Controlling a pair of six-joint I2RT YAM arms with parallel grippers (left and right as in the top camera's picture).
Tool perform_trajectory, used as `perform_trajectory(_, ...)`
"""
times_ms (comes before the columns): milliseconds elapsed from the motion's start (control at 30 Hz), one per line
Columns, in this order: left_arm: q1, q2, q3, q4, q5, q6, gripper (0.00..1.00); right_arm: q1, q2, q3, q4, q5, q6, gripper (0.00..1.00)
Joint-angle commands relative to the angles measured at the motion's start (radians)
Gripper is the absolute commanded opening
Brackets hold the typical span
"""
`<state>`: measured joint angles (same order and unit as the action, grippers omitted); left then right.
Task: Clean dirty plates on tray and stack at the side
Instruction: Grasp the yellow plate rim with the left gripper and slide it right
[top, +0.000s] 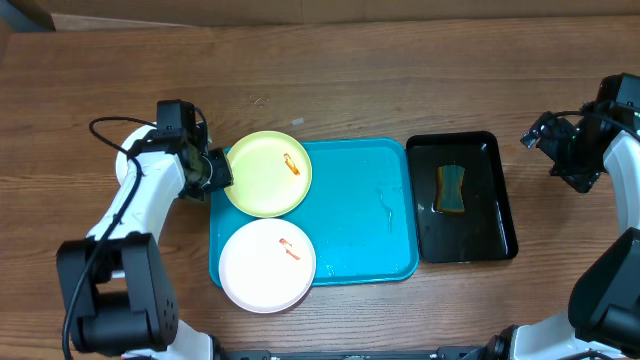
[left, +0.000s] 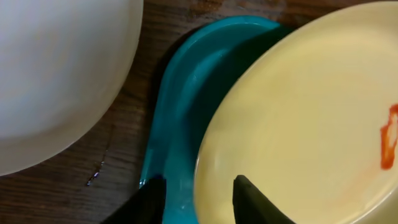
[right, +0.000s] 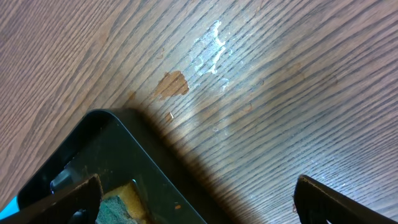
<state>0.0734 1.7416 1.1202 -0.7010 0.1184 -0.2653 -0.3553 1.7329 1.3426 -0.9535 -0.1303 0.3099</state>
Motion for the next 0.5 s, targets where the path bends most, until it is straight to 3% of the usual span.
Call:
perform_trajectory(0, -0.011, 0.052, 0.013, 0.019, 0.047, -0.003, 0.36, -0.001, -0.003, 0.018, 0.005, 0.006, 0.001, 1.0)
perform_trajectory(133, -0.029, 0.097, 0.013, 0.048, 0.047, -0.001, 0.36, -0.001, -0.003, 0.018, 0.005, 0.006, 0.001, 1.0)
perform_trajectory(200, -0.035, 0.104, 0.013, 0.047, 0.053, -0.001, 0.3, -0.001, -0.003, 0.018, 0.005, 0.006, 0.001, 1.0)
perform_trajectory(467, -0.092, 0.102, 0.015, 0.053, 0.198, 0.038, 0.25, -0.001, -0.003, 0.018, 0.005, 0.006, 0.002, 1.0)
